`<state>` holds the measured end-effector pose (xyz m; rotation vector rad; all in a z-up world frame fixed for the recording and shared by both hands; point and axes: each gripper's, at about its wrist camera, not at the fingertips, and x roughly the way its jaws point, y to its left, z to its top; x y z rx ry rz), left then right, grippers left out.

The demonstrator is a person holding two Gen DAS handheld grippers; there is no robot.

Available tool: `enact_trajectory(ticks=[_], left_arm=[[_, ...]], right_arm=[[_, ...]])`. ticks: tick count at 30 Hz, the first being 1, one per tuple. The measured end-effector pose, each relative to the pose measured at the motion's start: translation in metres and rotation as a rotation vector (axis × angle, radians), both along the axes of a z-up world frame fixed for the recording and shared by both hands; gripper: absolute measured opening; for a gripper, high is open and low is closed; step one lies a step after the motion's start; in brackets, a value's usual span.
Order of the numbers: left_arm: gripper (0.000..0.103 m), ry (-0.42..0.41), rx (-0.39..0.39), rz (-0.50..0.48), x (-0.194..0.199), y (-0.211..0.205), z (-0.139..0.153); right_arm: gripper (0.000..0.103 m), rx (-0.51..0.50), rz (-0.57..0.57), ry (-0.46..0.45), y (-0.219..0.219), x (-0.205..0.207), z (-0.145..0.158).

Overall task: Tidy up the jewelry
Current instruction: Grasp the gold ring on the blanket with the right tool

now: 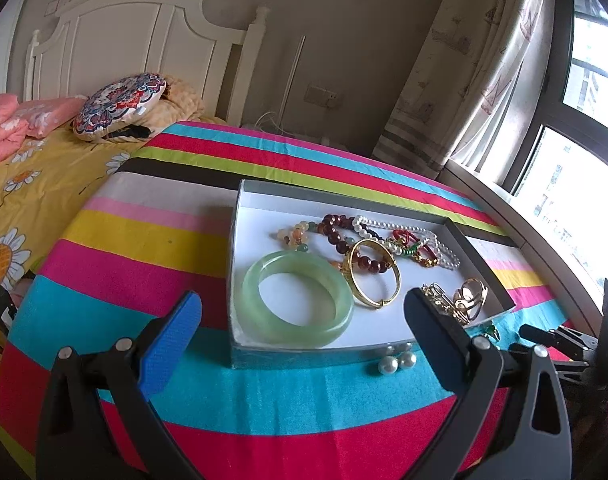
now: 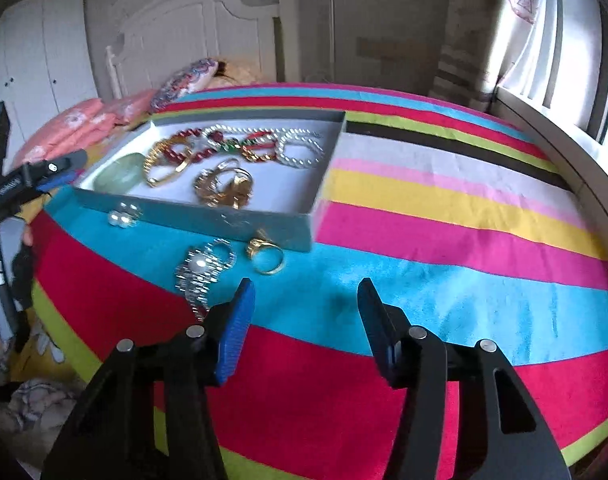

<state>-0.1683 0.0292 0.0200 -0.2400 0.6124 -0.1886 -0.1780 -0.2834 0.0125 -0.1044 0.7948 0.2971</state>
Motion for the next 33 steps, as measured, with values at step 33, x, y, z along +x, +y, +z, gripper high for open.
enact_trajectory(ticks=[33], left_arm=[[0.1, -0.019, 0.127, -0.196, -0.029, -0.063, 0.005]], right_arm=[[0.021, -0.023, 0.043, -0.012, 0.017, 0.0, 0.0]])
